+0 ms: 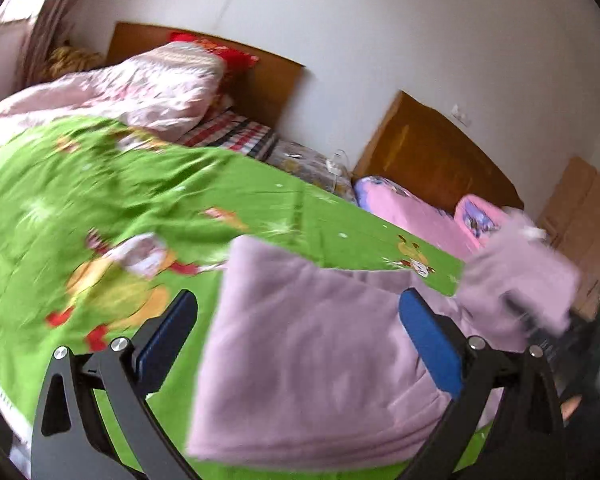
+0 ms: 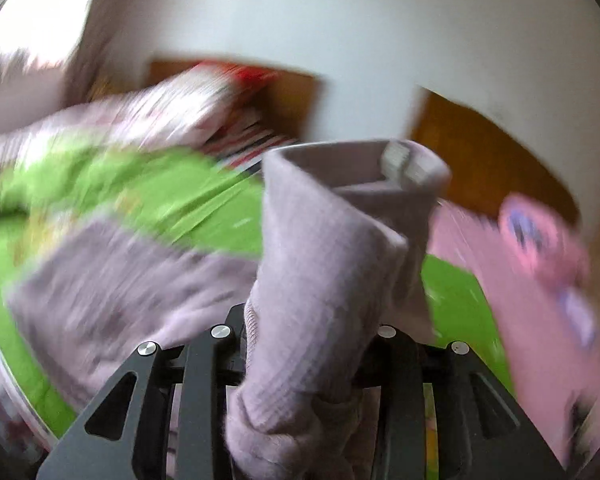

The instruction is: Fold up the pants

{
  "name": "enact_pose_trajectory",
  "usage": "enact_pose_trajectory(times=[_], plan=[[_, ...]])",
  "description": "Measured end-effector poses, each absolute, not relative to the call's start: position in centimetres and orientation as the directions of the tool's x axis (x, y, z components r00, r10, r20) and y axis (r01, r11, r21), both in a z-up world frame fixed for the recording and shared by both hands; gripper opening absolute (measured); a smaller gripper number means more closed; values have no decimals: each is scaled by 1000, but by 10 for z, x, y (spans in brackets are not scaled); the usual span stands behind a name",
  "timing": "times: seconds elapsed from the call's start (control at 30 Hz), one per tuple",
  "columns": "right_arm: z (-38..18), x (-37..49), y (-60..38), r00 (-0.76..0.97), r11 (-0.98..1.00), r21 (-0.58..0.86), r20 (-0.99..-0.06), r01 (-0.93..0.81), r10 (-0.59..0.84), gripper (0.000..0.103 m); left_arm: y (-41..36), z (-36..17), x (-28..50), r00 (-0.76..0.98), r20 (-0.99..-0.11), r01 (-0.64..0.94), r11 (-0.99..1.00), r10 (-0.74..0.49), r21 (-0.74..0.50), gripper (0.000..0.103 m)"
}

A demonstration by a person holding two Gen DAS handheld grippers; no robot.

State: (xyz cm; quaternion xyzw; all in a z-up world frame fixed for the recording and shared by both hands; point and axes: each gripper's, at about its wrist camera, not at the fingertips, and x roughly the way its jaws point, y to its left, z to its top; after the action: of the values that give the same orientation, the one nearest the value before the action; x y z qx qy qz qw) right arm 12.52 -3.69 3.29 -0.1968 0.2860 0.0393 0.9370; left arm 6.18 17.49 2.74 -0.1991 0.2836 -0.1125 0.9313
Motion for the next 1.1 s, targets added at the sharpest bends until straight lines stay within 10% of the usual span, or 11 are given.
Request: enact_pose_trajectory(times=[0.1, 0.17, 0.5, 0.57, 0.63, 0.87, 1.1], plan=[[-39, 123, 36, 772, 757, -537, -632, -373, -68, 35, 193, 17, 48, 794, -489, 91, 867, -360, -490, 101], [-61, 107, 52, 845, 676, -667, -521, -313, -122, 37, 199, 10, 45, 767, -500, 100, 845, -402, -525, 101], [-58, 87, 52, 889, 598, -759, -429, -257, -161, 38, 131, 11, 99, 432, -408, 353, 568, -804, -744, 101], [-56, 77, 53, 896, 576, -768, -425, -281, -128, 51, 108, 9, 119, 378, -460, 363, 586, -804, -725, 101], [-39, 48, 46, 891, 576, -715, -450, -395, 51, 77, 91, 3, 133, 329, -499, 351, 595, -802, -723, 101], [34, 36, -79, 833, 890, -209, -484, -406, 267, 78, 66, -16, 140, 279, -540, 293, 606, -794, -740, 101], [24, 48, -219, 844, 979, 166, -502, -119, 188, 80, 82, -26, 110, 343, -601, 175, 677, -722, -715, 101]])
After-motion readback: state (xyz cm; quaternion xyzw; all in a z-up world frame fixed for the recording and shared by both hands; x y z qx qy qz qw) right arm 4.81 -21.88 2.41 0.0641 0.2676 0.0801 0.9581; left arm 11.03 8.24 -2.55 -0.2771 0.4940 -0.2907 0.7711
